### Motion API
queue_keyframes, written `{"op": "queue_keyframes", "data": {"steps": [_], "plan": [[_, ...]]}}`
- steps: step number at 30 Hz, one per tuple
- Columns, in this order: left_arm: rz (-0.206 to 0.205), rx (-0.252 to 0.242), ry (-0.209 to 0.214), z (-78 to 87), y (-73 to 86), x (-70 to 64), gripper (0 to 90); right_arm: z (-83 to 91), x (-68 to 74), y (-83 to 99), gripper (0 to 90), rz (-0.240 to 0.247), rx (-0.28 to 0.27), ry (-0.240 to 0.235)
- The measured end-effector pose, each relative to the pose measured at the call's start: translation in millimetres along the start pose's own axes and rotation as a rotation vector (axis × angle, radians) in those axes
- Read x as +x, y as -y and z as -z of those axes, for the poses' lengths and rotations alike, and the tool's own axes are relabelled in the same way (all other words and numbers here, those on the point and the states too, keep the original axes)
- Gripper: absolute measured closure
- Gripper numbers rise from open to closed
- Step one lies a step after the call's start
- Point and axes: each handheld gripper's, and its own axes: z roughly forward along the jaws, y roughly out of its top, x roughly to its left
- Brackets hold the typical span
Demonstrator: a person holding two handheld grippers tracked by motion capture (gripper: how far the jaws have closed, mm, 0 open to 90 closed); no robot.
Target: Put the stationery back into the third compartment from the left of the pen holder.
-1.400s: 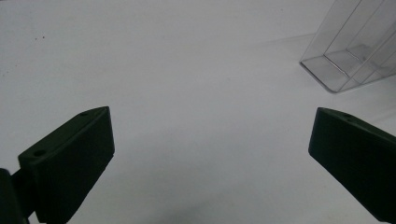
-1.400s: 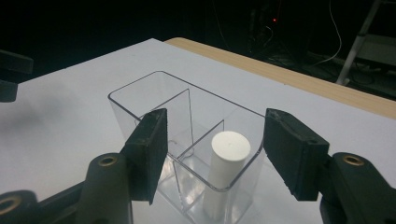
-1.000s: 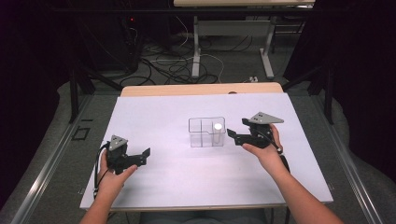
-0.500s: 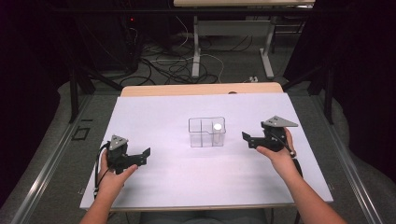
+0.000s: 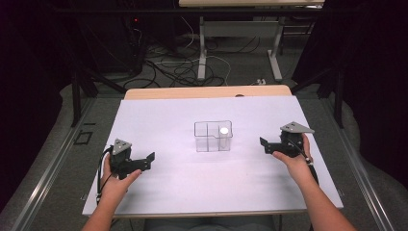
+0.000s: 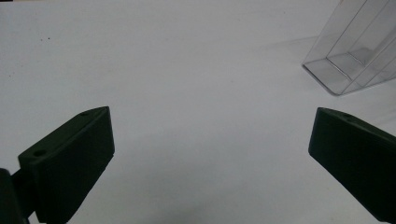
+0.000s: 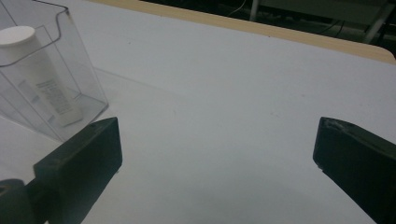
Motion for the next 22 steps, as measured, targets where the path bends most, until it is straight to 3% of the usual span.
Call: {"op": "queue_keyframes", "data": {"steps": [12, 22], "plan": [[0.002, -0.004, -0.003, -0.5, 0.0, 0.8, 0.2, -0.6, -22.2, 12.1, 0.7, -0.085, 0.017, 0.052], [0.004, -0.002, -0.004, -1.4, -0.2, 1.1, 0.2, -2.8, -25.4, 17.0, 0.7, -0.121, 0.029, 0.060]]}}
